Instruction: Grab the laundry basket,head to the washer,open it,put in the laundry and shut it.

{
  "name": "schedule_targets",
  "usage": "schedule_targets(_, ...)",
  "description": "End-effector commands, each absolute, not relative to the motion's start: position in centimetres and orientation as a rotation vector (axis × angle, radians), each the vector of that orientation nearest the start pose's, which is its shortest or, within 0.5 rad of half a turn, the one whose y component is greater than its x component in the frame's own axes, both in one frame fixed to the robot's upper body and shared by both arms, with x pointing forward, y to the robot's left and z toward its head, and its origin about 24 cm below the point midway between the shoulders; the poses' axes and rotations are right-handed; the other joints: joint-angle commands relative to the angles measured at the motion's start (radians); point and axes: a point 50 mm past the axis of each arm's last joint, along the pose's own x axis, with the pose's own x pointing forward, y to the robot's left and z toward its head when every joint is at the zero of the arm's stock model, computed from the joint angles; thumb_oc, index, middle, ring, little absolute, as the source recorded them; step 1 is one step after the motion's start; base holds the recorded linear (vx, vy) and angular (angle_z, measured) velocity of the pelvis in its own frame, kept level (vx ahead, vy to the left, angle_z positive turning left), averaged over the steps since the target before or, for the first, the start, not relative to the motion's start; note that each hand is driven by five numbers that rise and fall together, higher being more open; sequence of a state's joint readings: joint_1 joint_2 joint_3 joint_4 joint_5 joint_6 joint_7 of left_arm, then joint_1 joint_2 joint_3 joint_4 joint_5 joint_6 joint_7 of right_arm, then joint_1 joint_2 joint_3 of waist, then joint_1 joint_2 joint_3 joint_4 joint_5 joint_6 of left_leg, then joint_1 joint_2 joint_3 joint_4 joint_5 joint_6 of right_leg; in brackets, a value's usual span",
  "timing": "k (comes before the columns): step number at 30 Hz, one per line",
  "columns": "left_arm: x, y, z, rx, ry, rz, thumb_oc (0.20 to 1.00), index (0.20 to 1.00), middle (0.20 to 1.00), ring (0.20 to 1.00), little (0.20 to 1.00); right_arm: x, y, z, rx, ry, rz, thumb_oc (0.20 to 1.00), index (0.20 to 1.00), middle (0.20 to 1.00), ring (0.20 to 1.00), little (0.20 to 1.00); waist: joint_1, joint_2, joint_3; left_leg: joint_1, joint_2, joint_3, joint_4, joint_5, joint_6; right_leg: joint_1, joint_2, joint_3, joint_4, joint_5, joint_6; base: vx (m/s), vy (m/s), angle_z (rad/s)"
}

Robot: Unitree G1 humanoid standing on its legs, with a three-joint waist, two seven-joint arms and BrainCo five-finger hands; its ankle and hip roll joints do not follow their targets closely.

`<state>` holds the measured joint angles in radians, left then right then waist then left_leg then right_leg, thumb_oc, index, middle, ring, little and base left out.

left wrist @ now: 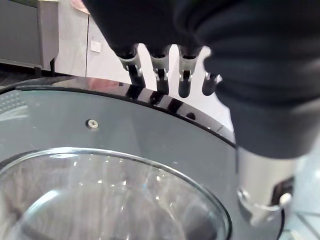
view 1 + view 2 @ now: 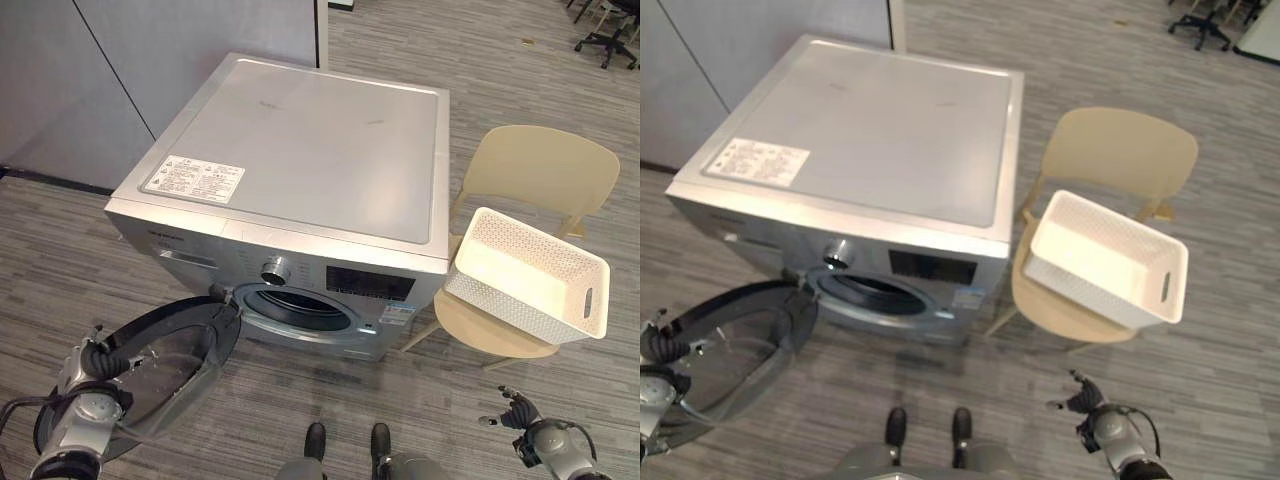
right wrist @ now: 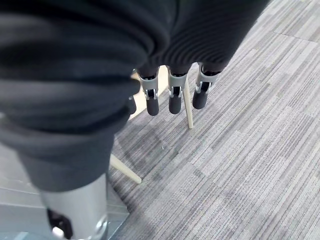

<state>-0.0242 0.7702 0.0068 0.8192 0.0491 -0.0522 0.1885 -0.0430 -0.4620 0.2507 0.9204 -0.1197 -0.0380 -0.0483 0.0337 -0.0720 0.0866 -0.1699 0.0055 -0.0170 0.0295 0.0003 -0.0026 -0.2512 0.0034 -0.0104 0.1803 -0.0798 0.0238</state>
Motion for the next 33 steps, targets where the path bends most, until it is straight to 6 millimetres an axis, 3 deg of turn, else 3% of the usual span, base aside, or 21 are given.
schedule_targets(1, 17.7, 38.3, -2.2, 0.761, 0.643, 0.38, 1.0, 1.0, 1.0, 1.0, 1.0, 17.6, -28.2, -9.9, -0.73, 0.818, 0.059, 1.0, 1.0, 1.0, 1.0, 1.0, 0.01, -0.035, 0.028, -0.057, -0.049, -0.015, 0.116, -0.056, 0.021, 0.147, -0.009, -0.009, -0.157, 0.05, 0.056, -0.01, 0.03, 0.06)
schedule_targets(8, 15.9, 34.4, -4.4, 0.529, 0.598, 0.355, 1.0, 1.0, 1.0, 1.0, 1.0, 17.7, -28.1, -9.6, -0.737, 0.792, 0.05, 1.0, 1.0, 1.0, 1.0, 1.0, 0.032, -0.023, 0.042, -0.044, -0.06, -0.036, 0.113, -0.053, 0.024, 0.162, -0.013, -0.023, -0.159, 0.045, 0.051, -0.02, -0.013, 0.1)
schedule_targets(9, 15.5, 32.4, -5.0, 0.39, 0.56, 0.353, 1.0, 1.0, 1.0, 1.0, 1.0, 17.6, -27.9, -9.6, -0.729, 0.79, 0.043, 1.0, 1.0, 1.0, 1.0, 1.0, 0.04, -0.021, 0.045, -0.04, -0.063, -0.044, 0.111, -0.051, 0.026, 0.169, -0.014, -0.027, -0.159, 0.043, 0.049, -0.03, -0.039, 0.05)
schedule_targets(12, 15.3, 31.8, -5.0, 0.353, 0.55, 0.344, 1.0, 1.0, 1.0, 1.0, 1.0, 17.4, -27.9, -9.7, -0.726, 0.794, 0.044, 1.0, 1.0, 1.0, 1.0, 1.0, 0.041, -0.02, 0.045, -0.037, -0.063, -0.047, 0.109, -0.051, 0.027, 0.172, -0.015, -0.029, -0.16, 0.042, 0.048, -0.01, -0.033, 0.1)
schedule_targets(13, 15.4, 30.2, -4.9, 0.326, 0.521, 0.265, 1.0, 1.0, 1.0, 1.0, 1.0, 17.3, -27.7, -9.8, -0.724, 0.793, 0.05, 1.0, 1.0, 1.0, 1.0, 1.0, 0.043, -0.02, 0.046, -0.032, -0.064, -0.051, 0.107, -0.049, 0.028, 0.177, -0.015, -0.031, -0.162, 0.042, 0.047, -0.03, -0.051, 0.19)
schedule_targets(16, 15.8, 28.0, -4.6, 0.285, 0.484, 0.156, 1.0, 1.0, 1.0, 1.0, 1.0, 17.2, -27.4, -9.9, -0.721, 0.789, 0.059, 1.0, 1.0, 1.0, 1.0, 1.0, 0.043, -0.019, 0.048, -0.028, -0.065, -0.059, 0.106, -0.048, 0.03, 0.18, -0.011, -0.03, -0.161, 0.039, 0.046, -0.04, -0.06, 0.09)
schedule_targets(21, 19.3, 24.6, -3.7, 0.346, 0.401, -0.02, 1.0, 1.0, 1.0, 1.0, 1.0, 18.1, -26.6, -9.8, -0.735, 0.756, 0.073, 1.0, 1.0, 1.0, 1.0, 1.0, 0.025, -0.035, 0.073, -0.052, -0.058, -0.073, 0.118, -0.043, 0.027, 0.144, 0.009, -0.017, -0.139, 0.047, 0.037, -0.12, -0.089, -0.07)
schedule_targets(22, 21.5, 22.8, -3.3, 0.389, 0.357, -0.076, 1.0, 1.0, 1.0, 1.0, 1.0, 18.4, -26.1, -9.8, -0.734, 0.743, 0.075, 1.0, 1.0, 1.0, 1.0, 1.0, 0.011, -0.054, 0.075, -0.08, -0.049, -0.067, 0.125, -0.038, 0.025, 0.119, 0.021, -0.008, -0.142, 0.059, 0.035, -0.15, -0.124, -0.09)
schedule_targets(24, 22.2, 22.2, -3.2, 0.407, 0.345, -0.091, 1.0, 1.0, 1.0, 1.0, 1.0, 18.4, -25.9, -9.9, -0.736, 0.743, 0.078, 1.0, 1.0, 1.0, 1.0, 1.0, 0.007, -0.06, 0.073, -0.091, -0.046, -0.064, 0.127, -0.037, 0.025, 0.109, 0.027, -0.002, -0.144, 0.064, 0.035, -0.1, -0.104, -0.06)
schedule_targets(27, 25.0, 20.3, -2.9, 0.478, 0.307, -0.115, 1.0, 1.0, 1.0, 1.0, 1.0, 18.5, -25.3, -10.1, -0.753, 0.738, 0.095, 1.0, 1.0, 1.0, 1.0, 1.0, -0.021, -0.087, 0.064, -0.131, -0.029, -0.059, 0.135, -0.023, 0.02, 0.072, 0.044, 0.013, -0.155, 0.084, 0.037, -0.09, -0.122, -0.29)
schedule_targets(32, 28.7, 19.1, -1.9, 0.477, 0.277, -0.04, 1.0, 1.0, 1.0, 1.0, 1.0, 18.6, -24.9, -10.2, -0.776, 0.734, 0.105, 1.0, 1.0, 1.0, 1.0, 1.0, -0.075, -0.099, 0.06, -0.187, -0.011, -0.056, 0.143, -0.011, 0.017, 0.013, 0.065, 0.042, -0.158, 0.107, 0.033, -0.1, -0.056, 0.0)
schedule_targets(33, 31.2, 19.8, -0.3, 0.558, 0.247, 0.021, 1.0, 1.0, 1.0, 1.0, 1.0, 19.4, -24.9, -9.7, -0.771, 0.701, 0.102, 1.0, 1.0, 1.0, 1.0, 1.0, -0.105, -0.098, 0.056, -0.231, -0.002, -0.055, 0.152, -0.006, 0.018, -0.047, 0.073, 0.065, -0.144, 0.126, 0.036, -0.15, 0.001, -0.09)
